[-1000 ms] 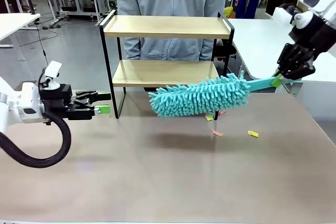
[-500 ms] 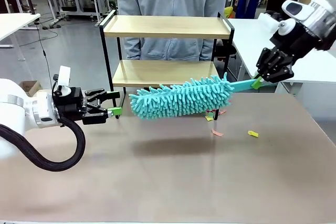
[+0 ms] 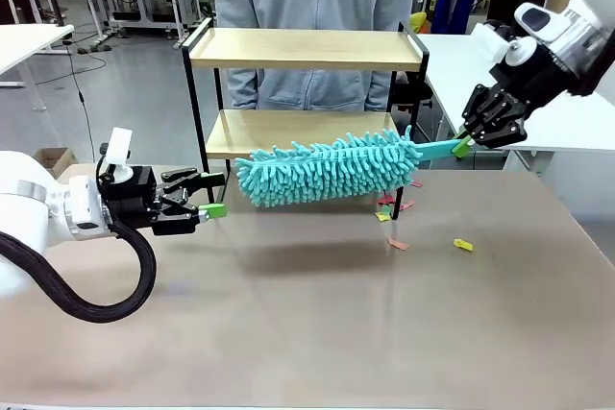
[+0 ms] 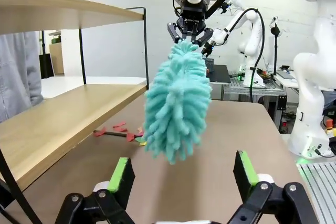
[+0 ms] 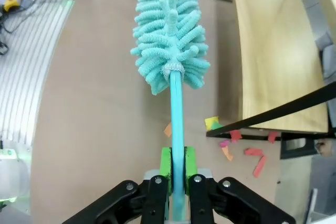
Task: Clean the shelf.
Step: Hand the Duster back to the human.
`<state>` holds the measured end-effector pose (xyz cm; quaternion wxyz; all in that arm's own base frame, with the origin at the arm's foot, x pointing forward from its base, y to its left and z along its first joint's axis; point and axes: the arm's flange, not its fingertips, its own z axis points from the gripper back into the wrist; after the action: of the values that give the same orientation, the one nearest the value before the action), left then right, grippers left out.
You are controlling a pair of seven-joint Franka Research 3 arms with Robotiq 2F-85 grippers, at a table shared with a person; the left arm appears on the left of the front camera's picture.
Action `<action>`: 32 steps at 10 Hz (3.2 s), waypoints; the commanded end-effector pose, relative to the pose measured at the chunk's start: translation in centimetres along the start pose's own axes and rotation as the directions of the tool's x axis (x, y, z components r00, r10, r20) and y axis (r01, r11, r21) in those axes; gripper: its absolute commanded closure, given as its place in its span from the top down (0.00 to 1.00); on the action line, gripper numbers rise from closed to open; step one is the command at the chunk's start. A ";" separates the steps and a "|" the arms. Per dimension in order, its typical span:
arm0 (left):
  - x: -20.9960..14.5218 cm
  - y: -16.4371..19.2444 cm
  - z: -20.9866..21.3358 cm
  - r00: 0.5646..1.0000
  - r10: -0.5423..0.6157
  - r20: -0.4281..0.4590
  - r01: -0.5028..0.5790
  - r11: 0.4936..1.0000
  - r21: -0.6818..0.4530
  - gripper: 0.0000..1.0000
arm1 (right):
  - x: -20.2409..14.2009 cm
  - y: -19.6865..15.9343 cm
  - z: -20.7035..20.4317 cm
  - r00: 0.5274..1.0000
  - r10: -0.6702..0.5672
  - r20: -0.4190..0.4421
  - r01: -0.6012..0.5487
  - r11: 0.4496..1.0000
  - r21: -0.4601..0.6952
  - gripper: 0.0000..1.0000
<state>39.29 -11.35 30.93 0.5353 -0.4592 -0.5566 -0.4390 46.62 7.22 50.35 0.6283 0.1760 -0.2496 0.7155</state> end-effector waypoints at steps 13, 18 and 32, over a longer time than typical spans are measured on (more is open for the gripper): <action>-0.9 4.0 -8.4 0.996 0.032 0.089 -0.011 0.974 -0.228 1.00 | 0.2 0.0 0.0 0.999 -0.024 -0.026 0.024 1.000 0.003 0.13; -1.1 3.4 -10.0 0.994 0.023 0.108 0.001 0.975 -0.223 0.41 | 0.2 0.0 0.0 0.999 -0.024 -0.026 0.024 1.000 0.003 0.13; -1.4 3.5 -9.5 0.994 0.031 0.101 -0.007 0.972 -0.233 0.00 | 0.8 0.9 1.3 0.999 0.015 0.035 -0.014 0.999 -0.038 1.00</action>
<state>44.57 -20.01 29.69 0.4548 -0.5468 -0.5219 -0.4710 46.26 7.28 50.86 0.6290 0.1728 -0.2476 0.7164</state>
